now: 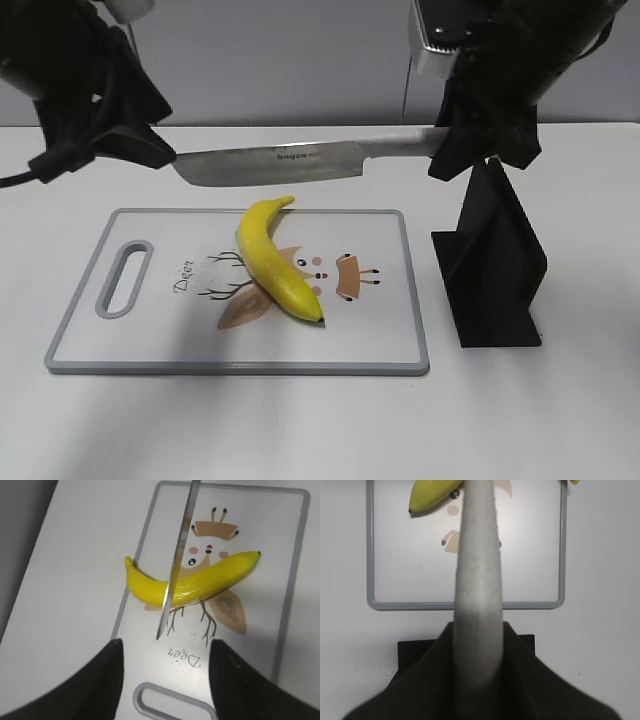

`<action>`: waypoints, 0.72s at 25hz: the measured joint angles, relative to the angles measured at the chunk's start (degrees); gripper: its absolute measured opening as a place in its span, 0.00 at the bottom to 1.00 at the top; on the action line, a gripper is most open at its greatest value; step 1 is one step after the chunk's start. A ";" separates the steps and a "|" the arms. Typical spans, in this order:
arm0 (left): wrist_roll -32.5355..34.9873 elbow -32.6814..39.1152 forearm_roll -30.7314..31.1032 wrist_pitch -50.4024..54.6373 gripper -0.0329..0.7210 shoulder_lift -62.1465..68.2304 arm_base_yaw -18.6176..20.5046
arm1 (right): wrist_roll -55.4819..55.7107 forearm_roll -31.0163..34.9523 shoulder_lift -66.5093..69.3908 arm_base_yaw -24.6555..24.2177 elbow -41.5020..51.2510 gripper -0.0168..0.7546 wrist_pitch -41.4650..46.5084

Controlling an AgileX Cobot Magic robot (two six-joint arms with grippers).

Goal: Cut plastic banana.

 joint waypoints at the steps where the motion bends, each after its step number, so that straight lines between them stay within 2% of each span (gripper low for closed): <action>1: 0.44 -0.51 -0.05 0.00 0.74 1.33 -0.34 | -0.25 0.57 0.22 0.00 -0.07 0.25 -0.30; 7: 2.45 -1.14 -0.23 -1.42 0.72 6.38 -1.28 | -1.91 3.65 1.54 0.00 -0.17 0.25 -1.12; 11: 2.55 -1.15 -0.96 -3.17 0.61 7.15 -1.28 | -2.14 4.28 2.21 0.00 -0.17 0.25 -1.17; 14: 2.55 -1.20 -1.63 -3.59 0.46 7.15 -1.32 | -2.27 4.35 2.64 0.00 -0.17 0.25 -1.23; 17: 2.61 -1.20 -1.57 -3.75 0.18 7.15 -1.32 | -2.51 4.41 2.89 0.00 -0.17 0.25 -1.74; 18: 2.61 -1.20 -1.57 -3.83 0.12 7.20 -1.32 | -2.59 4.41 2.94 0.00 -0.17 0.25 -1.74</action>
